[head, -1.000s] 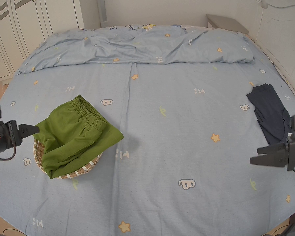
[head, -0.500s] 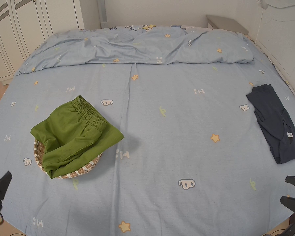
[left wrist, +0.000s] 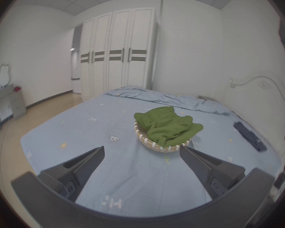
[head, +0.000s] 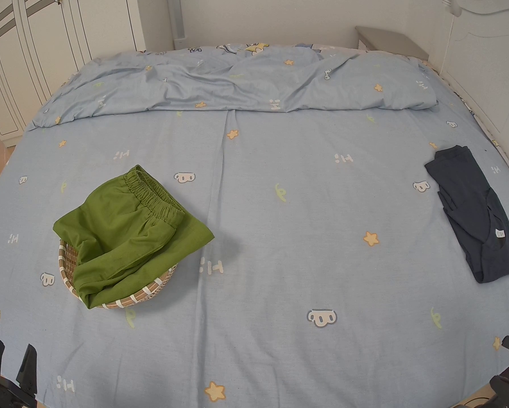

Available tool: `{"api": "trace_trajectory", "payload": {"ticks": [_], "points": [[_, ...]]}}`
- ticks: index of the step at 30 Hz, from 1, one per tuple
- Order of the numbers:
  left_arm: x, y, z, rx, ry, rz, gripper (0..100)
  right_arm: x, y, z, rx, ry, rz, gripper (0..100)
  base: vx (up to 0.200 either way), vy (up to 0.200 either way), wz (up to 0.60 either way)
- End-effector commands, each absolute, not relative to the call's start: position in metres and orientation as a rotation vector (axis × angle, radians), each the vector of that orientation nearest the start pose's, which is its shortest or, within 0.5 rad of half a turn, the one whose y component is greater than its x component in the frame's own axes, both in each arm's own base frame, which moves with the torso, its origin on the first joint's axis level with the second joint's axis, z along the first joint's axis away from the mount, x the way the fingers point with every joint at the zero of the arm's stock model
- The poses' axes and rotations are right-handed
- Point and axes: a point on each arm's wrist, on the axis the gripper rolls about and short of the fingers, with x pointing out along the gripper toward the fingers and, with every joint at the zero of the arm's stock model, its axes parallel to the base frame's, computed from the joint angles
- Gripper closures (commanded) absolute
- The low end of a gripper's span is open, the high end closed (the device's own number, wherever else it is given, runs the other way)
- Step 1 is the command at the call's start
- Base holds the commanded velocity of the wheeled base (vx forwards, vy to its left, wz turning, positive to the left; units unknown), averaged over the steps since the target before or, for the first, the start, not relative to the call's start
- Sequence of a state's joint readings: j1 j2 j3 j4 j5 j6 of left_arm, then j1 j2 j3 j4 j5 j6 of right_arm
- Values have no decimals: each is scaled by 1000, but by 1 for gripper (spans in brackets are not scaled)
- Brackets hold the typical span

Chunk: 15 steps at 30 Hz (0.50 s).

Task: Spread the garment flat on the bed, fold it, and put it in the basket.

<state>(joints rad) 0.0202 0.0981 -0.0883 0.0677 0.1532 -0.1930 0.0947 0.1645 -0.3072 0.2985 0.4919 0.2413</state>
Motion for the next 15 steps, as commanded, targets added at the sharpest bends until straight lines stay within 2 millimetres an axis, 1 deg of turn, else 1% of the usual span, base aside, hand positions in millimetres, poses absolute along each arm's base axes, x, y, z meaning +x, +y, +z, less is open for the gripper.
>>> {"api": "trace_trajectory", "payload": {"ticks": [1, 3, 5, 7, 9, 11, 12, 15], "points": [[-23, 2, 82, -78, 13, 57, 0, -42, 5, 126, 262, 181, 493, 0, 0, 0, 0], [-23, 1, 82, -60, -1, 21, 0, -40, 5, 121, 260, 192, 462, 0, 0, 0, 0], [-23, 0, 81, -60, -8, 15, 0, -36, 4, 112, 248, 213, 405, 0, 0, 0, 0], [-23, 0, 81, -51, -20, 13, 0, -31, 3, 102, 219, 218, 332, 0, 0, 0, 0], [-22, 0, 81, -37, -23, 6, 0, -25, 1, 88, 155, 212, 217, 0, 0, 0, 0], [-23, 0, 81, -3, -20, -22, 0, -20, -1, 84, 139, 152, 118, 0, 0, 0, 0], [-22, -1, 78, 26, -4, -37, 0, -18, -2, 85, 139, 107, 72, 0, 0, 0, 0], [-22, -1, 77, 75, 9, -53, 0, -16, -3, 83, 129, 69, -26, 0, 0, 0, 0]]}}
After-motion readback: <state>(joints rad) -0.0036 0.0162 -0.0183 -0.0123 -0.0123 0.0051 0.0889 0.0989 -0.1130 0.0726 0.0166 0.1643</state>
